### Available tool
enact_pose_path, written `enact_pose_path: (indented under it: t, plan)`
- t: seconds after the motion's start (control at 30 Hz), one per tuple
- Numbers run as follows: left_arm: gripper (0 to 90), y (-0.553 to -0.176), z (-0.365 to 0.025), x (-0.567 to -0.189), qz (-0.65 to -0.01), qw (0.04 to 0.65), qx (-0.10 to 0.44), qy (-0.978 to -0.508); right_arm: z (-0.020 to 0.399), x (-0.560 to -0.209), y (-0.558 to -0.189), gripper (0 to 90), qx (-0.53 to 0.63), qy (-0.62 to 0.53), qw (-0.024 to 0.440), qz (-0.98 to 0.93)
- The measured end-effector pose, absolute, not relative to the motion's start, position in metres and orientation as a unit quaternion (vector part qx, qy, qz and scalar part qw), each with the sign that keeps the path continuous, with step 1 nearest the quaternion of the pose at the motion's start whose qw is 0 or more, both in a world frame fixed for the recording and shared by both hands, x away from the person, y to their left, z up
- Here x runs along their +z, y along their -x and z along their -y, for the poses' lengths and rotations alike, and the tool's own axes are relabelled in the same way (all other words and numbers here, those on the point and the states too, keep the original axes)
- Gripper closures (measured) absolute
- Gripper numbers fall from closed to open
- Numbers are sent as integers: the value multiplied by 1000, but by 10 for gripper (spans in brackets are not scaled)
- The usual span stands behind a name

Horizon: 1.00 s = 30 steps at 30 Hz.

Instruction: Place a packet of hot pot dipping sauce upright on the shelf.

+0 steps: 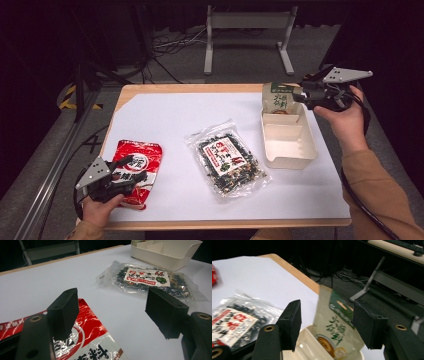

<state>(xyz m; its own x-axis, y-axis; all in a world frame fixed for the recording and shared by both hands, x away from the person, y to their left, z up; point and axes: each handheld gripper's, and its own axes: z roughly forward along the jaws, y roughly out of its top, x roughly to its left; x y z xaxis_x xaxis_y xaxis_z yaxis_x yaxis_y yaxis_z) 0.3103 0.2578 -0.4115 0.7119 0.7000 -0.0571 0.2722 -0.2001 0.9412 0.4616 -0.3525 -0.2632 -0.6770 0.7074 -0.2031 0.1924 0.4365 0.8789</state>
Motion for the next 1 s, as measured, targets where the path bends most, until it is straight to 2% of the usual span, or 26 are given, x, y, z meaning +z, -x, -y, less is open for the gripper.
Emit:
enact_pose_path:
  t: [0.1,0.47,0.7,1.0]
  plan:
    - [274,-311,-257,-411,-324,543,197,-750,349,-262,-453,384,453,-274,284,-800]
    - [278,-313,-255,-410,-331,537,203,-749,323,-268,-408,385,472,-272,218,-810]
    - [278,-316,-254,-409,-329,537,203,-750,312,-278,-391,386,476,-258,202,-816]
    - [279,-319,-251,-407,-332,526,209,-755,302,-288,-371,451,481,-234,182,-825]
